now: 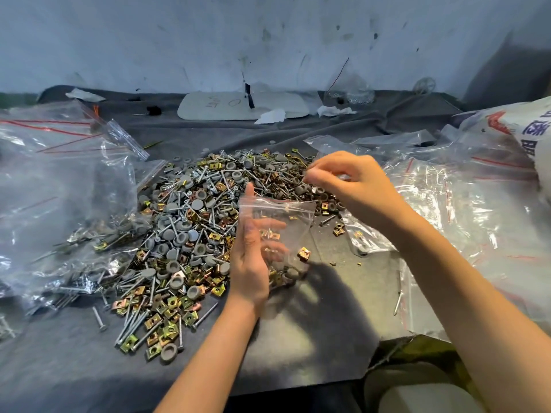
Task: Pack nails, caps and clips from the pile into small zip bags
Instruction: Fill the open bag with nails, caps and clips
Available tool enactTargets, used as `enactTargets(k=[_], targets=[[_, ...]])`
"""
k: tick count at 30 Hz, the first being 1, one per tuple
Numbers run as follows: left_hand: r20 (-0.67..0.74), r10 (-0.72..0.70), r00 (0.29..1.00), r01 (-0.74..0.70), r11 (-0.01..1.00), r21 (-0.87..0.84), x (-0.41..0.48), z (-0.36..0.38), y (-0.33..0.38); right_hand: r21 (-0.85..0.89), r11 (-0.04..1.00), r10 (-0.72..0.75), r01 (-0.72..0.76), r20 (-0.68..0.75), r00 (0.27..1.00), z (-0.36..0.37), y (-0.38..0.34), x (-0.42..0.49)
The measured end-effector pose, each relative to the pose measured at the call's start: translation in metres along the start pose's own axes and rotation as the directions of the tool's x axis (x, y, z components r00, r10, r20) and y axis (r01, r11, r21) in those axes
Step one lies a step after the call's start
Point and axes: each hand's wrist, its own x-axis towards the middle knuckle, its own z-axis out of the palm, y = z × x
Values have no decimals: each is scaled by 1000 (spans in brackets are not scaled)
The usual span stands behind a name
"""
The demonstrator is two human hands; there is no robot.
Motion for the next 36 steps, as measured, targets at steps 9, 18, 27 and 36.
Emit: enactTargets(k=[9,18,27,36], targets=[[26,80,996,-77,993,-94,2,1,1,-551,825,264,-124,183,947,1,78,-16],[36,79,996,-76,993,-90,2,1,3,-580,808,124,101,335,934,3,77,-18],[45,70,997,-66,993,-94,1,0,4,-473,881,197,-27,314,929,0,75,-15],[90,-3,996,-2,999,55,0,0,-1,384,868,260,-316,191,946,25,43,-25]])
